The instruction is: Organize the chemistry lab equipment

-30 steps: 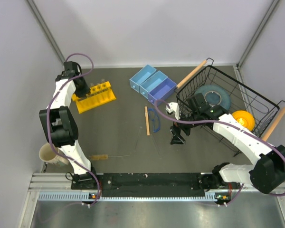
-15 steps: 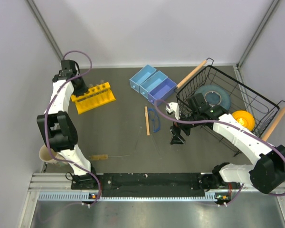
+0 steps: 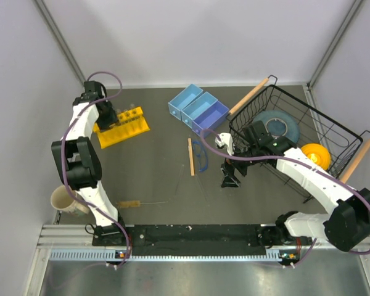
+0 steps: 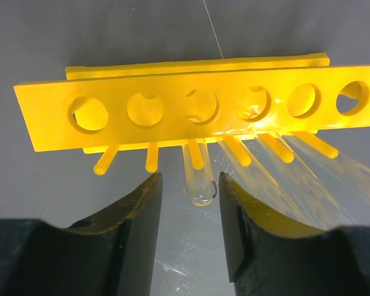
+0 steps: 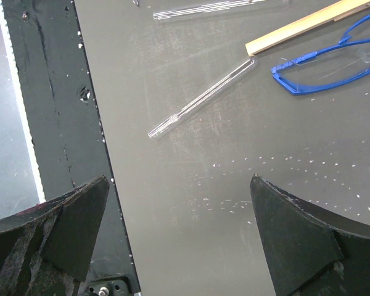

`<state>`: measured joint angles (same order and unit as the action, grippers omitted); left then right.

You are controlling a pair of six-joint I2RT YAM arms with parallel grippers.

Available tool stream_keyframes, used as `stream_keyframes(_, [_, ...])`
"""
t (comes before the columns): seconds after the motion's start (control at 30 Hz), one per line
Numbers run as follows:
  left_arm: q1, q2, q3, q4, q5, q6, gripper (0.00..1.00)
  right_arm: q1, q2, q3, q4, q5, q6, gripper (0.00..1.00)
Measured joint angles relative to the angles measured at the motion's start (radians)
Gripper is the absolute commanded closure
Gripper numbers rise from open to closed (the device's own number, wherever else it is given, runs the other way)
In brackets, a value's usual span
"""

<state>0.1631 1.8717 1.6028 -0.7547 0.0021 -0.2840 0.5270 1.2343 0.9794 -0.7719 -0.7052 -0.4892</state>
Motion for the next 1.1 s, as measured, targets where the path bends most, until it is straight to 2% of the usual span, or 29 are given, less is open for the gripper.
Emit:
stream_keyframes(0.23, [0.0,-0.03,-0.001,-0.021,-0.012,0.0,0.23,0.0,0.001,0.001,-0.011,0.002,-0.001,0.01])
stream_keyframes(0.33, [0.001,-0.113,-0.032,-0.017,-0.022,-0.005,0.19,0.003,0.008,0.012,-0.043,0.012,-0.01,0.01])
stream_keyframes(0.4, [0.002,-0.213,-0.089,-0.005,-0.024,-0.006,0.12,0.018,0.013,0.027,-0.06,0.033,-0.017,0.01])
stream_keyframes(0.57, [0.004,-0.541,-0.245,0.012,-0.019,-0.01,0.02,0.115,0.019,0.049,-0.065,0.079,-0.022,0.01])
stream_keyframes(0.77, [0.006,-0.883,-0.457,0.076,0.053,-0.024,0.01,0.234,0.106,0.05,-0.018,0.162,0.06,0.04])
stream_keyframes(0.83, [0.006,-0.946,-0.513,0.086,0.108,-0.039,0.01,0.268,0.157,0.05,0.019,0.207,0.105,0.06])
stream_keyframes(0.9, [0.006,-0.998,-0.579,0.098,0.198,-0.065,0.01,0.298,0.205,0.05,0.059,0.267,0.156,0.14])
stream_keyframes(1.1, [0.006,-1.091,-0.78,0.113,0.406,-0.143,0.01,0.337,0.343,0.051,0.151,0.399,0.312,0.24])
